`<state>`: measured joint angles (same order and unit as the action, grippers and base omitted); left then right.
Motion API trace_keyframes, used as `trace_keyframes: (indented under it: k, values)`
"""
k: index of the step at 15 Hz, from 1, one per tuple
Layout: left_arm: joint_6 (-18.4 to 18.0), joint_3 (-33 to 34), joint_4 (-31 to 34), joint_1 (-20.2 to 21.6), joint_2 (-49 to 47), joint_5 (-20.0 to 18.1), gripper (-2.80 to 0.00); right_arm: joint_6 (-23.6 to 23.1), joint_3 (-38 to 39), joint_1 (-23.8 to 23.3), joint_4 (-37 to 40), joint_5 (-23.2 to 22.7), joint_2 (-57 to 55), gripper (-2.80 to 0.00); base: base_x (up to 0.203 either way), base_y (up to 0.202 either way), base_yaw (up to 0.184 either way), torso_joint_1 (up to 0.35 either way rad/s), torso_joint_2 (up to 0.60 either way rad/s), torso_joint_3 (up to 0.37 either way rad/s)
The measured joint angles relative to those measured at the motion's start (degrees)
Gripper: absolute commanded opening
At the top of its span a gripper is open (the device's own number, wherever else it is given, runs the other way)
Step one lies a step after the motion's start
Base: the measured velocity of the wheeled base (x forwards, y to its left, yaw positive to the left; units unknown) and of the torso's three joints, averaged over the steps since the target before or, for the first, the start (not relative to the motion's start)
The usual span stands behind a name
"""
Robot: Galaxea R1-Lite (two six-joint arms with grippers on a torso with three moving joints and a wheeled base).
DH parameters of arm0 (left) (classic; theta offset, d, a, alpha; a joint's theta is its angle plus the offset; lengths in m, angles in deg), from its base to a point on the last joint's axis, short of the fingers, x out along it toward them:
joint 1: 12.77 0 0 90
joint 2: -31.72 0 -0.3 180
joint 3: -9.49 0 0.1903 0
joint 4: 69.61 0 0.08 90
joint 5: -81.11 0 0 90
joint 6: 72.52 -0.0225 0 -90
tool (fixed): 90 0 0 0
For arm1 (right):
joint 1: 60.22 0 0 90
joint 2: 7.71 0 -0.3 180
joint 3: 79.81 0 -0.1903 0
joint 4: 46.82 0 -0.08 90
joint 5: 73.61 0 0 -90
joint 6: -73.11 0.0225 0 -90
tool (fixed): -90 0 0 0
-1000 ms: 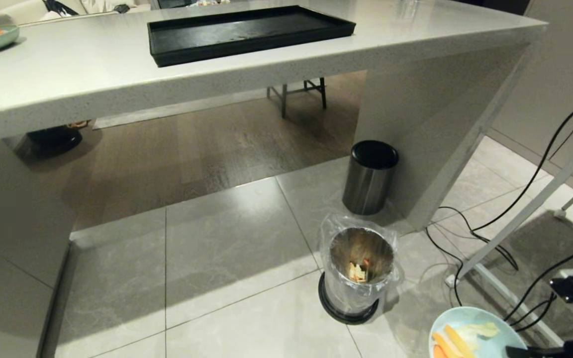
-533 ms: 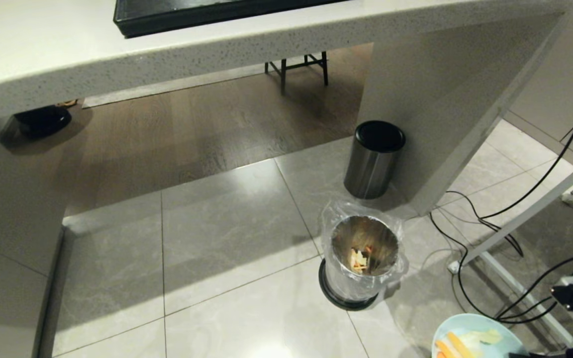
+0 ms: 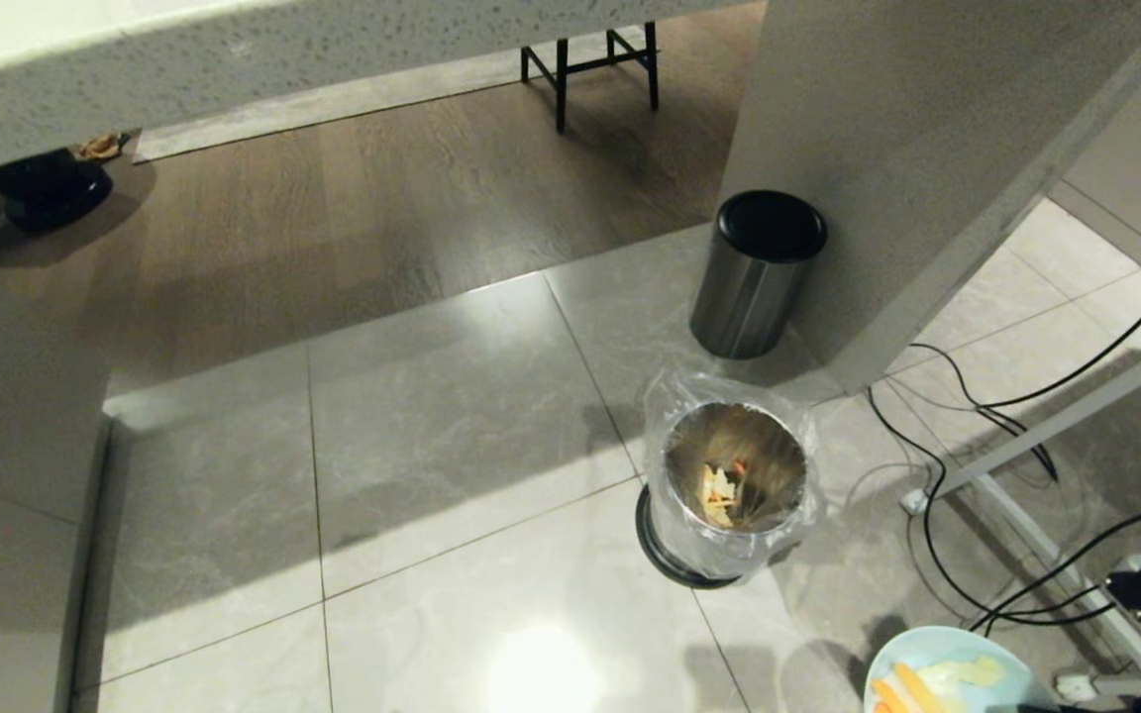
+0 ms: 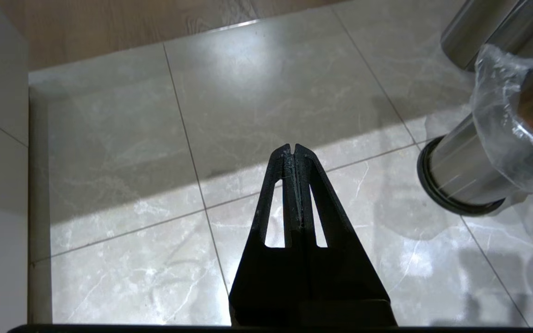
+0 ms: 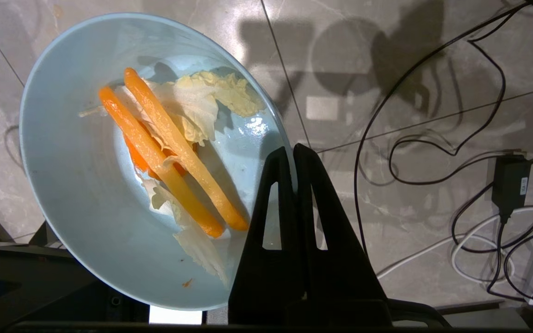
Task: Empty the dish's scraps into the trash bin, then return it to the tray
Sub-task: Move the bowl over the trash can
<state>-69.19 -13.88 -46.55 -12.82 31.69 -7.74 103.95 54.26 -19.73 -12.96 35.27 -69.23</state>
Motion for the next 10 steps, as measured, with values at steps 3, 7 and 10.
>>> trace_keyframes:
  k: [3, 7, 10]
  values:
    - [-0.02, 0.00, -0.02, -0.05, 0.00, -0.07, -2.80, 0.02, 0.05, 0.02, 0.09, 0.00, 0.20, -2.80, 0.000, 0.000, 0.000, 0.002, 0.00, -0.195]
    - [0.00, 0.00, -0.02, -0.02, 0.00, -0.08, -2.80, 0.09, 0.07, 0.09, 0.13, 0.00, 0.38, -2.80, 0.000, 0.000, 0.000, 0.001, 0.00, -0.199]
    - [-0.02, 0.00, -0.02, -0.06, 0.00, -0.07, -2.80, 0.11, 0.07, 0.09, 0.06, 0.00, 0.40, -2.80, 0.000, 0.000, 0.000, 0.003, 0.00, -0.198]
